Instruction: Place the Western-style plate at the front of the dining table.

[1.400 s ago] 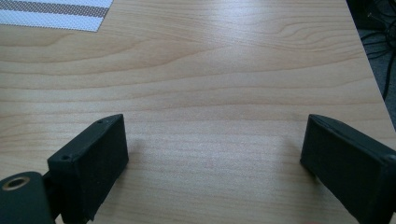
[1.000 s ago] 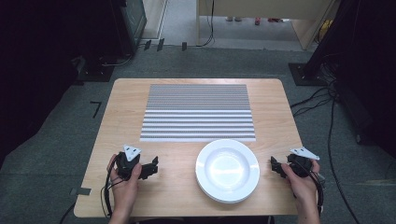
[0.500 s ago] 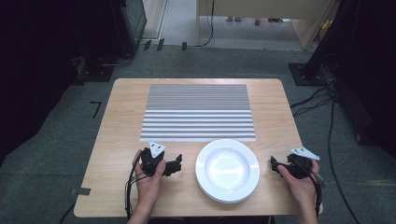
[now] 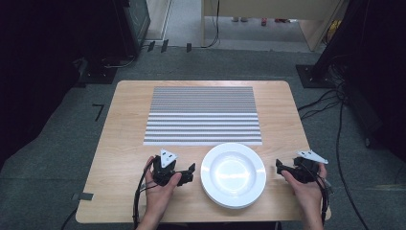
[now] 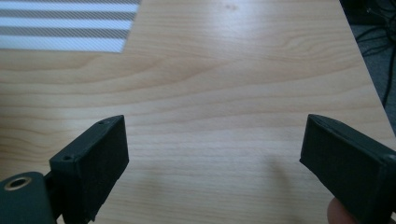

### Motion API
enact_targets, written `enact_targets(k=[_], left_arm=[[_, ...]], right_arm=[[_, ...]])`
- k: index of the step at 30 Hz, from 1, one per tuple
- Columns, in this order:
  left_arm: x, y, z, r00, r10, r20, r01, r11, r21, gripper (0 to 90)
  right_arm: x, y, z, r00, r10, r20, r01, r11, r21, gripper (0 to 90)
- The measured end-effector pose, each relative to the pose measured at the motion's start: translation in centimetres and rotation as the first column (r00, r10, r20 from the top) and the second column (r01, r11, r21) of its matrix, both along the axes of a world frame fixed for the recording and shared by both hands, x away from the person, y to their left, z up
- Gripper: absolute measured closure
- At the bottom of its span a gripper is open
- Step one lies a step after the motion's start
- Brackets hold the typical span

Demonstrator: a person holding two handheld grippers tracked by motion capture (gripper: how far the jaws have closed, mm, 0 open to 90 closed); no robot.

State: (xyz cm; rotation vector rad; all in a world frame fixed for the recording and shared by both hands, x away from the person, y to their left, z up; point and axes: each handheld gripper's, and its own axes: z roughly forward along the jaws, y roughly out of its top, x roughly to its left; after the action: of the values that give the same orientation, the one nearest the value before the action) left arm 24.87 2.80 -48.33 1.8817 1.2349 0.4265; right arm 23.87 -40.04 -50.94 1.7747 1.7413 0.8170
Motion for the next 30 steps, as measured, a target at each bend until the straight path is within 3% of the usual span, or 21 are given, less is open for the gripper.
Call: enact_targets(k=[5, 6, 10, 19, 20, 23, 30], left_arm=[[-0.4, -0.4, 0.0, 0.9999, -0.017, 0.000, 0.017, 0.9997, -0.019, 8.5], [-0.4, -0.4, 0.0, 0.9998, -0.020, 0.000, 0.020, 0.9995, -0.024, 8.5], [-0.6, -0.6, 0.0, 0.9993, -0.037, -0.001, 0.037, 0.9984, -0.042, 8.5], [-1.1, -1.2, 0.3, 0.9971, -0.075, 0.010, 0.076, 0.9951, -0.064, 8.6], [-1.1, -1.2, 0.3, 0.9971, -0.076, 0.009, 0.076, 0.9949, -0.066, 8.6], [-1.2, -1.5, 0.3, 0.9962, -0.087, -0.003, 0.086, 0.9927, -0.084, 8.9], [-1.4, -1.8, 0.3, 0.9925, -0.122, -0.011, 0.120, 0.9877, -0.101, 9.1]], right_arm=[[-0.3, 0.8, 0.6, 0.9996, 0.010, 0.027, -0.010, 1.000, 0.013, 9.3], [-0.4, 1.0, 0.8, 0.9992, 0.012, 0.037, -0.013, 1.000, 0.019, 14.9], [-0.7, 1.3, 1.5, 0.9974, 0.019, 0.069, -0.024, 0.997, 0.074, 19.0], [-1.3, 1.8, 2.4, 0.9884, 0.074, 0.133, -0.087, 0.992, 0.093, 34.8], [-1.3, 1.9, 2.5, 0.9857, 0.094, 0.140, -0.110, 0.988, 0.111, 40.8], [-1.5, 2.0, 2.8, 0.9823, 0.109, 0.152, -0.131, 0.981, 0.144, 47.3], [-1.6, 2.3, 2.9, 0.9791, 0.138, 0.149, -0.166, 0.967, 0.196, 52.2]])
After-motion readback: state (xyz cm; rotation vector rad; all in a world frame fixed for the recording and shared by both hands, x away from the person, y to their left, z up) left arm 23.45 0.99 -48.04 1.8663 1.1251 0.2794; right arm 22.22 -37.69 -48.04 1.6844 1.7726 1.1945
